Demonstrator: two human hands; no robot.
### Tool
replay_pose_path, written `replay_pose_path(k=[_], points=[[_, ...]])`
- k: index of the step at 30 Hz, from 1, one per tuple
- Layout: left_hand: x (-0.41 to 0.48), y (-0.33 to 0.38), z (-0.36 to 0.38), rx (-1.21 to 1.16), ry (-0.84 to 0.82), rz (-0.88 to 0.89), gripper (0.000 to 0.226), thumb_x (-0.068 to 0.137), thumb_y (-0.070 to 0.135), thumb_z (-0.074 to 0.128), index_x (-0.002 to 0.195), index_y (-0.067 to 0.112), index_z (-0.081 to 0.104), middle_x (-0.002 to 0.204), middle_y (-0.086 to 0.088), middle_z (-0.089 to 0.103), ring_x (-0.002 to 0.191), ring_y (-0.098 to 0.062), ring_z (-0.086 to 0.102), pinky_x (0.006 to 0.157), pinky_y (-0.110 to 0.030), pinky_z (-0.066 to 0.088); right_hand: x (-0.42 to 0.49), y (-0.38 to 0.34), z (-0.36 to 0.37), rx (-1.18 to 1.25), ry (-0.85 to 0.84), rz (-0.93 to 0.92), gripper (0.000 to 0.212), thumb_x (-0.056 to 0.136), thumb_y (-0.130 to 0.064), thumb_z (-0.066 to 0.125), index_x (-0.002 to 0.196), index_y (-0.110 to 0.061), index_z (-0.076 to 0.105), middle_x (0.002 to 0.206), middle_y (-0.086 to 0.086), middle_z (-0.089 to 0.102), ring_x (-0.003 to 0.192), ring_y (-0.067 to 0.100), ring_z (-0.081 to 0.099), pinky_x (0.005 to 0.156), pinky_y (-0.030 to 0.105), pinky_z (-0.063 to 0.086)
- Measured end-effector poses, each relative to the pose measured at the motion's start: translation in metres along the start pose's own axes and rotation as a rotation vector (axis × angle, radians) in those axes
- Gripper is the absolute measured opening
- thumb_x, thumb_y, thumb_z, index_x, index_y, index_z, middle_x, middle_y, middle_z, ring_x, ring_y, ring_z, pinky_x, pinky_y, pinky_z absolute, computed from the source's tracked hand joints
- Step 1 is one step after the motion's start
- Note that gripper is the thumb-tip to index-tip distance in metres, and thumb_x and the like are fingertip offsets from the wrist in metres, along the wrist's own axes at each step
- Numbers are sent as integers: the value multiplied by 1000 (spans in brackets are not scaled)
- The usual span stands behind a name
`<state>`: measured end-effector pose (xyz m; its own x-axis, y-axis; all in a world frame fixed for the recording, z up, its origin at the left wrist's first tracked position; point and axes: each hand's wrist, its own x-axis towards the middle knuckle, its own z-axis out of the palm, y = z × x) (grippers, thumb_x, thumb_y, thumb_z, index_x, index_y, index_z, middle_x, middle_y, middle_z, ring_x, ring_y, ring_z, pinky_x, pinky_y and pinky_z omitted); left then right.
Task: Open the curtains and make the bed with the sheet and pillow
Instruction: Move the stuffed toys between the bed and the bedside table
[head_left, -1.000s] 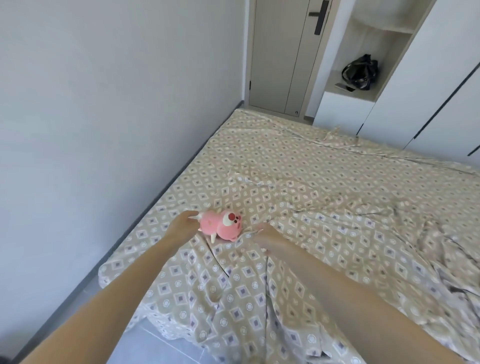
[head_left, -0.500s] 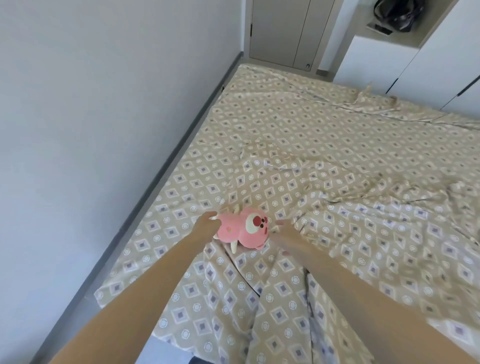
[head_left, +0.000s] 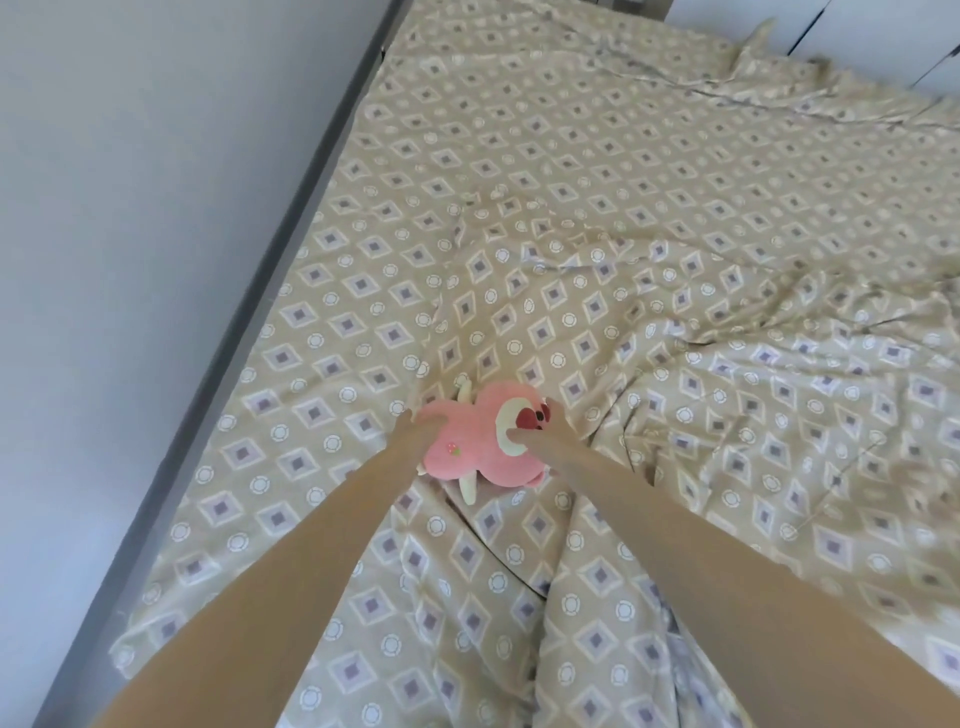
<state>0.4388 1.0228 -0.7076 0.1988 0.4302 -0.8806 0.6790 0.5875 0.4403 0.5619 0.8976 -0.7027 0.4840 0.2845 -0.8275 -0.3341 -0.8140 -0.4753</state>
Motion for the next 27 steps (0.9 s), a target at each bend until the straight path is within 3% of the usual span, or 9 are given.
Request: replay_pose_path(k=[1,4,7,9,12,16,21,23,27], points=[[4,0,1,-8,-8,-15,66,96,26,51,151,20,16,141,-10,43,125,-30,46,96,-39,43,4,3,1,23,-13,13,91,86,-17,67,153,-21,6,152,5,31,136,29,36,103,39,37],[5,1,0,-114,-29,-78,48,100,31,45,144,17,31,95,-6,53,78,-21,53,62,-31,43,9,15,2,82,30,42,86,83,-18,72,148,-18,17,141,6,40,126,29,45,87,36,43],[-1,4,5,-92,-57,-46,59,89,39,61,139,15,38,110,-8,51,85,-21,51,61,-33,48,3,29,-3,251,95,71,73,82,-22,73,138,-17,25,123,10,51,91,23,56,60,27,46],[-7,7,11,-69,-63,-5,57,88,36,61,136,12,43,112,-7,48,90,-21,49,74,-42,55,-6,34,-8,326,155,75,68,81,-25,73,130,-22,27,118,10,53,77,20,55,46,24,45],[-29,21,20,-25,-82,65,46,90,32,57,130,11,48,123,-12,50,101,-26,50,88,-46,53,-31,35,-27,416,223,52,65,77,-24,76,119,-26,26,109,4,51,84,24,59,63,42,58],[-77,44,44,28,-76,187,52,91,33,55,138,17,40,139,-10,39,121,-28,47,84,-40,54,-75,26,-63,467,324,-45,63,77,-19,74,113,-25,23,110,4,47,92,26,58,57,35,55],[-168,67,89,111,-166,445,69,89,30,61,148,24,24,146,-8,33,125,-29,45,93,-47,51,-155,26,-137,432,546,-194,70,63,-30,76,109,-27,23,121,9,43,99,30,57,81,49,56],[-201,72,105,228,-233,564,81,86,21,65,150,29,17,147,-6,33,127,-28,45,100,-48,46,-188,31,-170,404,616,-225,71,60,-34,75,108,-26,24,117,6,43,99,30,57,81,51,55],[-273,79,152,577,-369,795,85,80,7,68,149,25,22,154,-6,19,140,-24,28,108,-38,33,-253,56,-237,351,745,-260,71,63,-36,76,112,-25,25,119,6,46,96,28,56,82,49,53]])
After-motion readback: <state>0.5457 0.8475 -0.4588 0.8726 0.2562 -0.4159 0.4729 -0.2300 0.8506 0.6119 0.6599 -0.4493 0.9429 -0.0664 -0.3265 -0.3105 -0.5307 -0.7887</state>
